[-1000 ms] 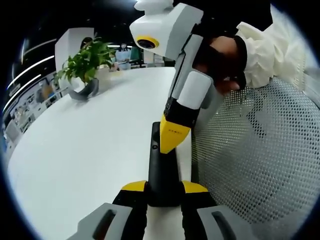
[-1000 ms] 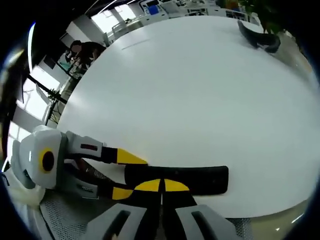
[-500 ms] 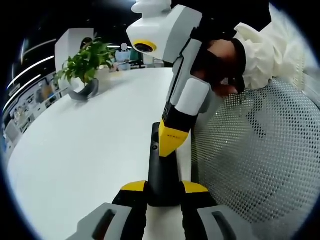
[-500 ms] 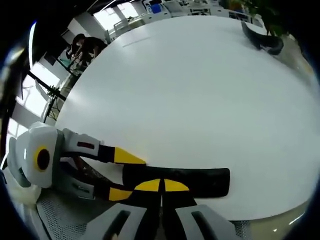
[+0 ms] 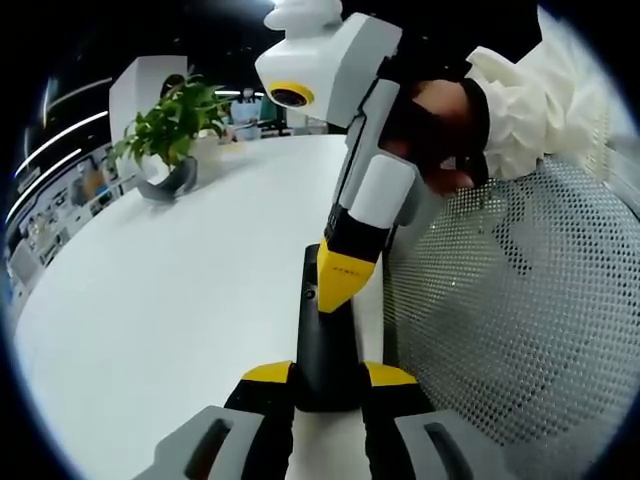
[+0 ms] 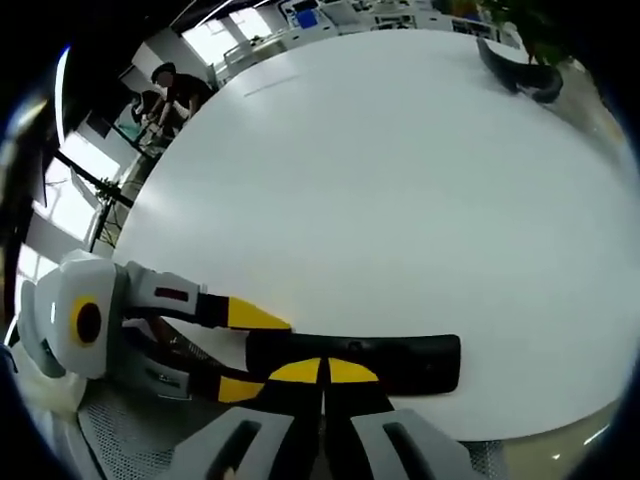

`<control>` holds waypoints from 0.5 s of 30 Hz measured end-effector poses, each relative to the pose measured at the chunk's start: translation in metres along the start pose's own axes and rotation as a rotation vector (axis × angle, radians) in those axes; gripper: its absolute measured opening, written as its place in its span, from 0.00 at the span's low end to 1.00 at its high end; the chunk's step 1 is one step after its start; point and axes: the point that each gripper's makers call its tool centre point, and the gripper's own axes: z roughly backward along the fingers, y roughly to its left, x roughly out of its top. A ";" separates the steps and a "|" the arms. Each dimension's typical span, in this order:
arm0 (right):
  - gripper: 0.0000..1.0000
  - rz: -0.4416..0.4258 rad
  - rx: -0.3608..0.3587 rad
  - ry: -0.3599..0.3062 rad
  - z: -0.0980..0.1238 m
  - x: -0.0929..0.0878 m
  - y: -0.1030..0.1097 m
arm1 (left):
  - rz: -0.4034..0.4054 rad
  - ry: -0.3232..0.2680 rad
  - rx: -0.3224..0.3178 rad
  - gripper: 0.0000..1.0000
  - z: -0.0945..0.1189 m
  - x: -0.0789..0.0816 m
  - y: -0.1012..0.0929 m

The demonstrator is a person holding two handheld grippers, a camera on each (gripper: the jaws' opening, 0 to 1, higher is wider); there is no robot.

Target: Press the specified remote control buttons in sequence, fully releasing each button before pressing the next.

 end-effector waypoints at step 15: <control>0.00 -0.013 0.053 -0.001 -0.001 0.001 0.009 | 0.002 -0.003 0.001 0.25 0.000 0.000 0.000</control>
